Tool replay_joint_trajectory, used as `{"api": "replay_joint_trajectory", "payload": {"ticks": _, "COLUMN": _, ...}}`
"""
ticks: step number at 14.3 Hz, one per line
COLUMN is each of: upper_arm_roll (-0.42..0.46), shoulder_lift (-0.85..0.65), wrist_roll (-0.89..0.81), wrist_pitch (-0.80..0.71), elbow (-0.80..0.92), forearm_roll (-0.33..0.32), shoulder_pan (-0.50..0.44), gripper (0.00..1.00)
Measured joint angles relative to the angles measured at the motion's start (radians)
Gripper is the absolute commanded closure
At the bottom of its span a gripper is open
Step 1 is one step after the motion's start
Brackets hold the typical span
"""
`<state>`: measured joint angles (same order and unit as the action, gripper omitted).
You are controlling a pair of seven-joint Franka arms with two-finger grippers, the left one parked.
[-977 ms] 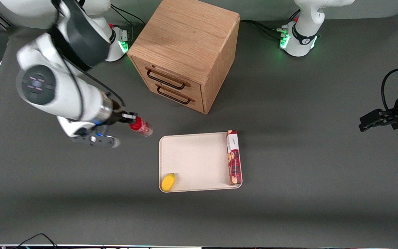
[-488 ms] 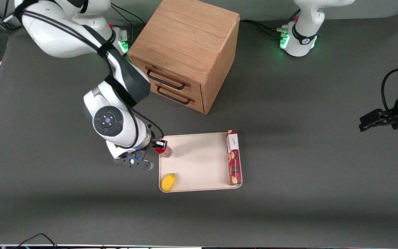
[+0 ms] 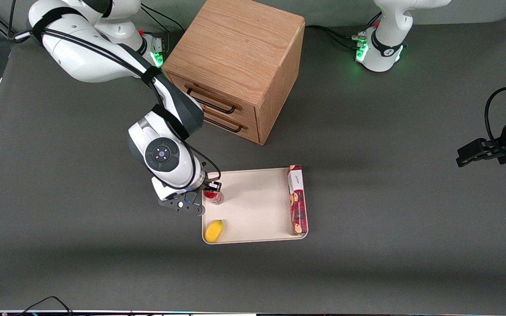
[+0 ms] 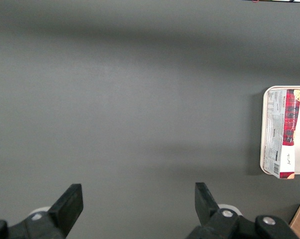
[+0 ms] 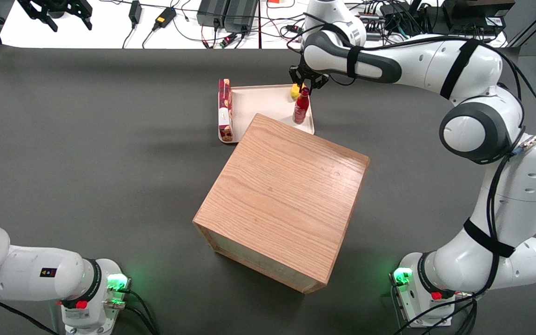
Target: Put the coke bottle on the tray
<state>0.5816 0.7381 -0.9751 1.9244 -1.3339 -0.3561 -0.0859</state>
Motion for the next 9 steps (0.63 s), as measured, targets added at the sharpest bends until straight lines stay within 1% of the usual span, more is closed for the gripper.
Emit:
{"api": "replay_joint_trajectory", "payload": {"ticks": 2, "upper_arm_roll": 0.002, "shoulder_lift": -0.009, "wrist_roll": 0.0, "wrist_pitch": -0.001, "elbow": 0.006, "forearm_roll": -0.002, "shoulder_pan": 0.002, "gripper": 0.0}}
{"api": "replay_joint_trajectory", "payload": {"ticks": 4, "upper_arm_roll": 0.014, "shoulder_lift": -0.05, "wrist_roll": 0.003, "wrist_pitch": -0.031, "elbow": 0.02, "forearm_roll": -0.006, "shoulder_pan": 0.009, "gripper": 0.0}}
{"api": "replay_joint_trajectory", "payload": {"ticks": 6, "upper_arm_roll": 0.031, "shoulder_lift": -0.147, "wrist_roll": 0.046, "wrist_pitch": -0.139, "elbow": 0.041, "forearm_roll": -0.007, "shoulder_pan": 0.02, "gripper": 0.0}}
{"api": "replay_joint_trajectory", "payload": {"ticks": 7, "upper_arm_roll": 0.034, "shoulder_lift": -0.218, "wrist_roll": 0.09, "wrist_pitch": -0.22, "elbow": 0.048, "forearm_roll": 0.007, "shoulder_pan": 0.03, "gripper": 0.0}}
{"api": "replay_joint_trajectory", "payload": {"ticks": 9, "upper_arm_roll": 0.02, "shoulder_lift": -0.374, "wrist_roll": 0.213, "wrist_pitch": -0.379, "elbow": 0.053, "forearm_roll": 0.093, "shoulder_pan": 0.062, "gripper": 0.0}}
